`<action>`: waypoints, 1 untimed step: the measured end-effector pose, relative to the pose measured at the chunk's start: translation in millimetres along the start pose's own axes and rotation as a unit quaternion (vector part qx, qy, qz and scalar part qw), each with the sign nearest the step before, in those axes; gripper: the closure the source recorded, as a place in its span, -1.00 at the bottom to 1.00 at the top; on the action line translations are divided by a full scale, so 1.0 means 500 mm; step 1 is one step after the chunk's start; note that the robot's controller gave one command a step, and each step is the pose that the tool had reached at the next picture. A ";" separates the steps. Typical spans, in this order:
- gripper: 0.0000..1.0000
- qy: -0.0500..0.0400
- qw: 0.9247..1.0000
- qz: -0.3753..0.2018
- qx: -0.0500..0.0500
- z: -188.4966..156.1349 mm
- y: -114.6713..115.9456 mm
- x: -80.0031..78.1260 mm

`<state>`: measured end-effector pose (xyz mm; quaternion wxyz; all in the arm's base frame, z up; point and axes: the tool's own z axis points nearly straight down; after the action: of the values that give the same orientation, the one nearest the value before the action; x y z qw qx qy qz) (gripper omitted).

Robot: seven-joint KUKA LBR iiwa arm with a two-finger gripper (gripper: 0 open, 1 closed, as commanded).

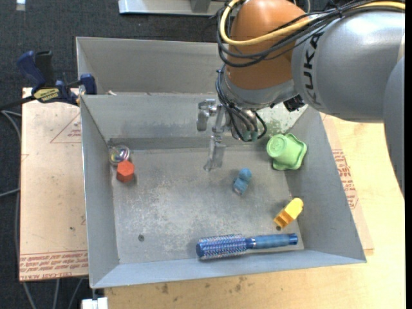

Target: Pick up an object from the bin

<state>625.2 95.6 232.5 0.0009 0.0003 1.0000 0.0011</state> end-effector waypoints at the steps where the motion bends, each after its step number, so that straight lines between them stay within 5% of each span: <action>1: -1.00 0.004 1.000 0.029 0.000 0.132 0.115 0.030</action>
Offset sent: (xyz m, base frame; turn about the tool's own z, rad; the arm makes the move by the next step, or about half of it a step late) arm -0.0125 0.0529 -0.0616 0.0647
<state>610.5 153.5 166.4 -0.0029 0.0290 0.9996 0.0014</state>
